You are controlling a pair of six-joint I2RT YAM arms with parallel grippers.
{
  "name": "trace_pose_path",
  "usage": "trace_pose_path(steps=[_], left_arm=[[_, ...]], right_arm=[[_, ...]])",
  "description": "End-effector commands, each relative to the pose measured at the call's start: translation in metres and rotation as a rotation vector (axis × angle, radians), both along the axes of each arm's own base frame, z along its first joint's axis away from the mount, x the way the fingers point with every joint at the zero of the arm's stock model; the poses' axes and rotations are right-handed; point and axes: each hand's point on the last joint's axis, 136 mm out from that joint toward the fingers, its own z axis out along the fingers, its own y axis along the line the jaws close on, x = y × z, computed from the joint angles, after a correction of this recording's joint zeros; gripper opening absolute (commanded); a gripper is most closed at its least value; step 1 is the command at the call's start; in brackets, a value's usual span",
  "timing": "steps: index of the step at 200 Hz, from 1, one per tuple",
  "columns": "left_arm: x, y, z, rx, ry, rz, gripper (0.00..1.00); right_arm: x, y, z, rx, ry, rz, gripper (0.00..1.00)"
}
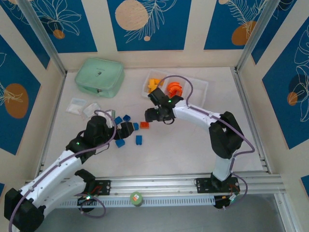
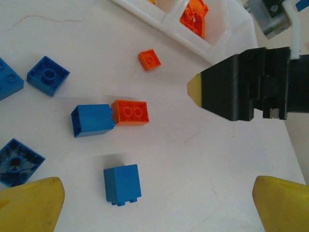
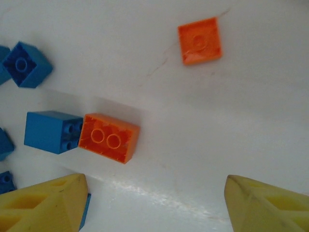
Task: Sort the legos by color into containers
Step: Pick up the lego from the center of the table.
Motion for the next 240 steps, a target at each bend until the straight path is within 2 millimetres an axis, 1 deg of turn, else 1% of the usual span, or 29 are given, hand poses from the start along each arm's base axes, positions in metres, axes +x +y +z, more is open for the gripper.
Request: trace_pose_path(steps=[1, 24, 74, 105, 133, 150, 181, 212, 240], left_arm=[[-0.004, 0.014, -0.010, 0.017, 0.026, 0.051, 0.99], [-0.007, 0.020, -0.014, 0.026, 0.027, 0.075, 0.99], [-0.008, 0.023, -0.014, 0.028, 0.019, 0.088, 0.99], [-0.007, 0.025, -0.016, 0.036, 0.020, 0.095, 0.99], [-0.006, 0.024, -0.018, 0.037, 0.024, 0.092, 0.99], [-0.006, 0.024, -0.018, 0.040, 0.024, 0.090, 0.99], [-0.006, 0.024, -0.018, 0.045, 0.021, 0.091, 0.99], [-0.005, 0.025, -0.020, 0.047, 0.025, 0.093, 0.99], [-0.005, 0.024, -0.021, 0.043, 0.026, 0.092, 0.99]], right_arm=[[-0.007, 0.019, -0.015, 0.021, 0.044, 0.010, 0.77], [-0.010, 0.031, -0.026, 0.006, 0.068, 0.027, 0.79], [-0.002, 0.050, -0.041, -0.001, 0.069, 0.069, 0.81], [0.005, 0.056, -0.047, -0.013, 0.071, 0.064, 0.83], [0.010, 0.061, -0.054, -0.022, 0.081, 0.061, 0.83], [0.012, 0.062, -0.058, -0.033, 0.088, 0.056, 0.81], [0.012, 0.059, -0.064, -0.050, 0.096, 0.043, 0.76], [0.008, 0.048, -0.066, -0.072, 0.100, 0.022, 0.68], [0.003, 0.041, -0.065, -0.075, 0.102, 0.017, 0.66]])
